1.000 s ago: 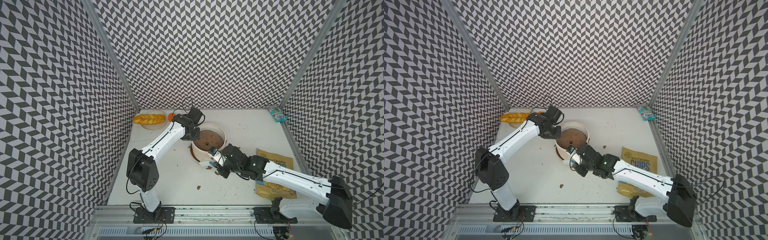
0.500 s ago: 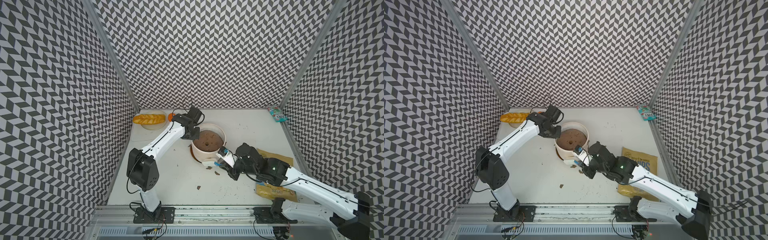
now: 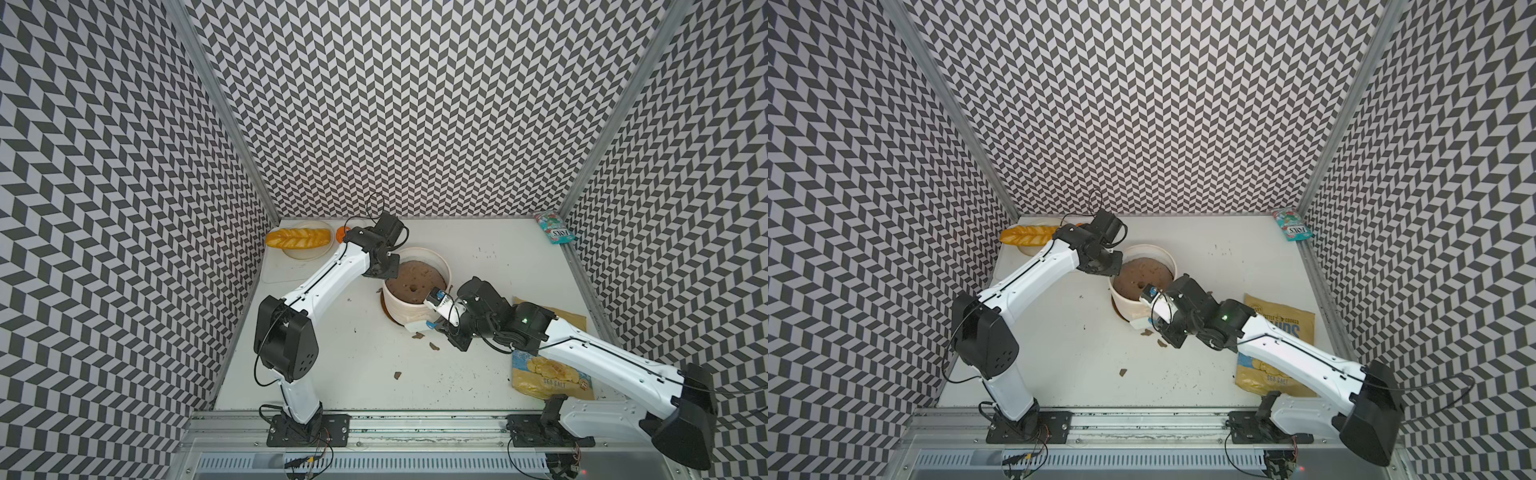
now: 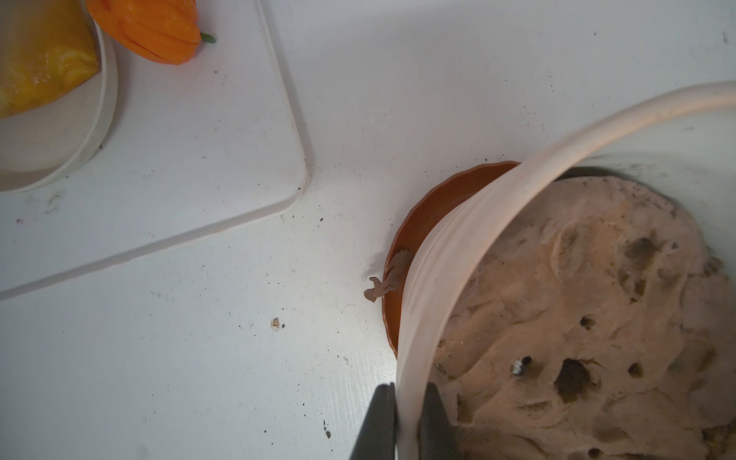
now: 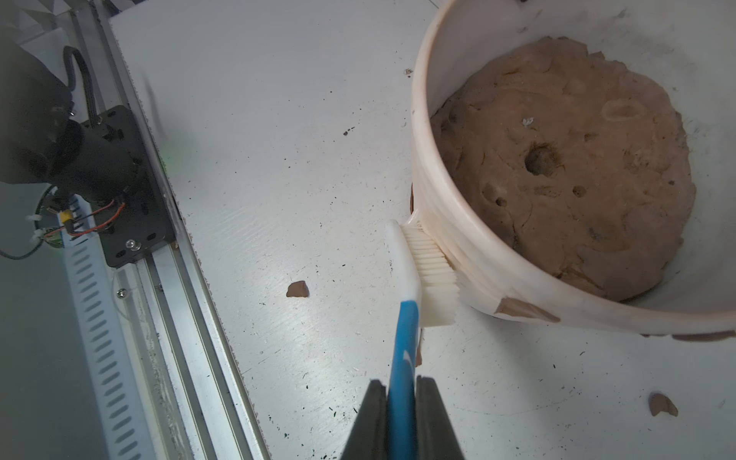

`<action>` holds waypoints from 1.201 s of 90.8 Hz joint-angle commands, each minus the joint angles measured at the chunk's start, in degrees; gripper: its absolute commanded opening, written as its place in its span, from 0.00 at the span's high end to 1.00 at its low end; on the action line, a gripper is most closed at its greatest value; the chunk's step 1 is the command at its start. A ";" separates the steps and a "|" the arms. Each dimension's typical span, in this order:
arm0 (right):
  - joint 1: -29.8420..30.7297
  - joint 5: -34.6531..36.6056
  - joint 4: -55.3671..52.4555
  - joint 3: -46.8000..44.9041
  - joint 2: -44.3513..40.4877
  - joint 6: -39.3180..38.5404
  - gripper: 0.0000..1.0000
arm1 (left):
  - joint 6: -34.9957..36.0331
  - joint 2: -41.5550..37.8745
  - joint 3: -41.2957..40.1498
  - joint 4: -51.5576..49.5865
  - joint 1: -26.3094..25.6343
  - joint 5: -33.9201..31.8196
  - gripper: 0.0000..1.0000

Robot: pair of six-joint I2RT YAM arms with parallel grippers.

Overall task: Scrub the dried mud off the ceramic pot
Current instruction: Brush off the soil from the pot.

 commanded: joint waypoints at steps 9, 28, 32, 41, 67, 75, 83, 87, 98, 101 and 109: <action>-2.42 6.94 1.11 -3.06 -3.90 3.23 1.00 | 4.02 2.99 0.81 -1.44 1.03 0.57 0.94; -0.81 -5.75 1.97 -4.59 -6.83 -1.76 1.00 | 9.69 4.79 2.99 -2.26 1.07 0.27 0.95; 0.13 -7.30 2.28 -4.66 -7.32 -2.32 1.00 | 10.58 5.00 3.39 -2.17 1.13 0.12 0.95; 0.82 -10.08 3.34 -4.43 -8.28 -2.68 1.00 | 13.13 5.75 4.43 -2.00 1.15 0.57 0.94; 0.90 -16.43 7.88 -3.39 -9.92 -3.06 1.00 | 25.02 7.98 8.54 1.08 1.73 6.85 0.94; 0.91 -14.22 8.68 -2.91 -9.03 -3.14 1.00 | 28.63 8.61 9.77 2.26 1.90 8.34 0.93; 0.91 -12.72 8.12 -1.01 -6.81 -3.81 1.00 | 31.95 9.29 11.19 2.04 1.93 10.87 0.94; 0.84 -11.73 7.86 0.12 -5.82 -4.28 1.00 | 33.45 9.32 11.42 2.14 1.94 11.74 0.94; 0.81 -7.66 6.86 2.93 -2.28 -5.52 1.00 | 37.10 9.01 11.62 3.18 2.05 13.88 0.94; 0.70 -6.85 5.71 4.17 -1.34 -6.06 1.00 | 38.22 8.72 11.43 3.72 2.16 14.64 0.94; -0.17 -5.52 3.91 6.44 0.90 -6.93 1.00 | 40.46 8.58 11.52 4.83 2.26 15.96 0.95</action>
